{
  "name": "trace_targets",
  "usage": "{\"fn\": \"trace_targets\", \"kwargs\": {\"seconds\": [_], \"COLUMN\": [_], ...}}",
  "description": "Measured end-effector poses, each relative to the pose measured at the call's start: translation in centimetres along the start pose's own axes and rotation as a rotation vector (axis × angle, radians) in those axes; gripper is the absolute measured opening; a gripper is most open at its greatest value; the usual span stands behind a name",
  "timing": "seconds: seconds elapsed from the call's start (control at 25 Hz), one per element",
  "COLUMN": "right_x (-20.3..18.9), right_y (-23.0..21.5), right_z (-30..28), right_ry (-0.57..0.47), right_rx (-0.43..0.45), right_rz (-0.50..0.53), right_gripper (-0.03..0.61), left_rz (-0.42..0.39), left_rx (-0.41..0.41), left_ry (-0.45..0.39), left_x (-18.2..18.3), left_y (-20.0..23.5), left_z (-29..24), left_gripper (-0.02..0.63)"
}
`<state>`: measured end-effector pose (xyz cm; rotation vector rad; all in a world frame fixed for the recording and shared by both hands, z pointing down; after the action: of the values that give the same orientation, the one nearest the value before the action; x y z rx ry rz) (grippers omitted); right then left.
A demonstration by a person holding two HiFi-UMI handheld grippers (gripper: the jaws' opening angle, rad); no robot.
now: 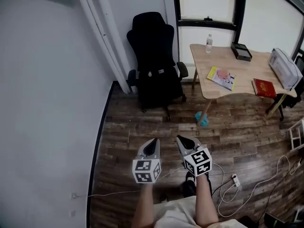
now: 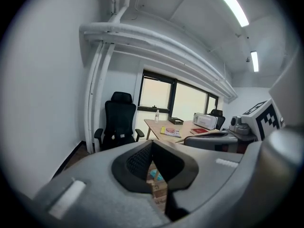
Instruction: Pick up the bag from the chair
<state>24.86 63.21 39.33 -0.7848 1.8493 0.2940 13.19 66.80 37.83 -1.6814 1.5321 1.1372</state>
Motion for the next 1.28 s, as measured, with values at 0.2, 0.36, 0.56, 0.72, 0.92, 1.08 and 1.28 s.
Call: {"fn": "trace_targets", "kwargs": {"seconds": [0.2,0.36,0.56,0.72,0.92,1.08,1.28], "right_x": [2.3,2.1,2.5,0.8,0.2,0.1,1.1], "right_y": [-6.7,-11.3,-16.5,-19.0,-20.4,-22.1,-24.6], "right_z": [-0.8,-1.5,-1.5,-1.9,-2.0,-1.6,-2.4], "right_ry": [-0.090,-0.036,0.006,0.054,0.085,0.105,0.105], "right_rx": [0.090,0.128,0.124,0.100,0.080,0.048,0.007], "right_rz": [-0.137,-0.203,-0.267,-0.264,-0.235,-0.208,-0.201], "right_gripper": [-0.003,-0.002,-0.002,-0.002,-0.002,-0.002,-0.002], "left_rz": [-0.011,0.007,0.010,0.065,0.121,0.136,0.134], "left_rx": [0.063,0.128,0.211,0.251,0.265,0.256,0.213], "left_ry": [-0.017,0.012,0.106,0.104,0.037,0.023,0.010], "left_x": [3.4,3.8,1.3,0.4,2.1,2.7,4.3], "left_y": [-2.0,-2.9,-3.2,-2.7,-1.5,-0.9,-0.1], "left_z": [-4.7,-7.9,-10.2,-9.9,-9.8,-11.1,-13.9], "left_gripper": [0.006,0.006,0.006,0.006,0.006,0.006,0.006]}}
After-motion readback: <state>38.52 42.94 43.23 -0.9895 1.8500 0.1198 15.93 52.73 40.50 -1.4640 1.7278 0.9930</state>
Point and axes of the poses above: the fingertips, and each gripper's own axes: z backward along the fingers, y to its left, x out of its top, the point moved 3 cm from there along z, backward along the fingers, and after that the axes turned 9 degrees about y, right-handed, at the moved point
